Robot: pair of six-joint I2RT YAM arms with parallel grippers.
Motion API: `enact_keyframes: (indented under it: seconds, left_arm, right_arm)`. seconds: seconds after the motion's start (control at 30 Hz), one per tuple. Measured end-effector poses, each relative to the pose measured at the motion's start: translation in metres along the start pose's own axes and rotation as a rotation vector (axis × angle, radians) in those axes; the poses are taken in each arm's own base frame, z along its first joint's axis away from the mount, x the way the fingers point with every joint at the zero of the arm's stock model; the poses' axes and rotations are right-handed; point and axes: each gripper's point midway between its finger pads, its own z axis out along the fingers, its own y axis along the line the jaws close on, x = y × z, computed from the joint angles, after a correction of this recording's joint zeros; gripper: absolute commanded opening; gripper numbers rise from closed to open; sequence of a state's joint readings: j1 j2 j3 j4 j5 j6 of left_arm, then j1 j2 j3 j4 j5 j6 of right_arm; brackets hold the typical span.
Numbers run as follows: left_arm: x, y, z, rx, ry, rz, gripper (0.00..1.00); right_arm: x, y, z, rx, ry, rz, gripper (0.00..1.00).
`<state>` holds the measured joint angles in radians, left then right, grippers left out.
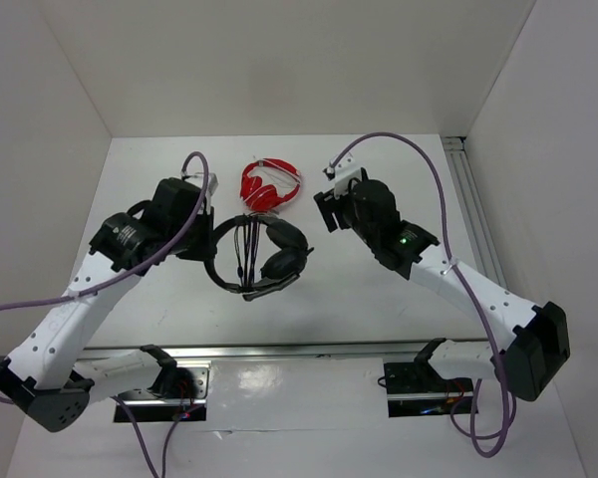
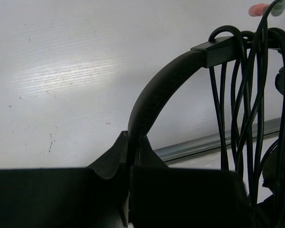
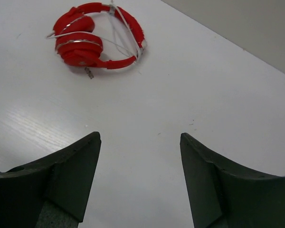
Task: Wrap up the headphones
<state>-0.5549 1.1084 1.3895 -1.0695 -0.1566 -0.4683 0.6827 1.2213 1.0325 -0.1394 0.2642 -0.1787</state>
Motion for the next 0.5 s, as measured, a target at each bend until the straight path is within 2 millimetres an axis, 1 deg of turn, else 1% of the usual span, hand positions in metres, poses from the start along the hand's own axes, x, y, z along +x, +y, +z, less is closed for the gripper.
enact_keyframes:
  seconds: [0.13,0.2,0.3,0.33,0.37,0.4,0.47,0.5]
  left_arm:
    - [0.008,0.017,0.019,-0.048,0.047,-0.016,0.00]
    - [0.019,0.025,0.029,-0.072,0.082,-0.028,0.00]
    - [0.032,0.040,0.042,-0.117,0.125,-0.060,0.00]
    - [0.036,0.047,0.047,-0.139,0.135,-0.082,0.00]
    - [0.039,0.056,0.053,-0.163,0.140,-0.109,0.00]
    - [0.040,0.065,0.058,-0.188,0.141,-0.142,0.00]
    - [0.045,0.088,0.068,-0.245,0.151,-0.233,0.00]
    - [0.046,0.101,0.075,-0.278,0.150,-0.293,0.00]
  right_arm:
    - [0.007,-0.020,0.003,0.099,0.018,0.087,0.78]
    - [0.012,-0.030,0.003,0.162,0.034,0.153,0.80]
    - [0.023,-0.038,0.000,0.233,0.070,0.262,0.80]
    - [0.026,-0.037,-0.002,0.247,0.077,0.299,0.84]
    - [0.026,-0.035,-0.004,0.247,0.078,0.333,0.94]
    - [0.027,-0.031,-0.007,0.240,0.077,0.356,0.99]
    - [0.024,-0.017,-0.017,0.208,0.060,0.385,0.99]
    - [0.021,-0.006,-0.024,0.177,0.050,0.398,0.99]
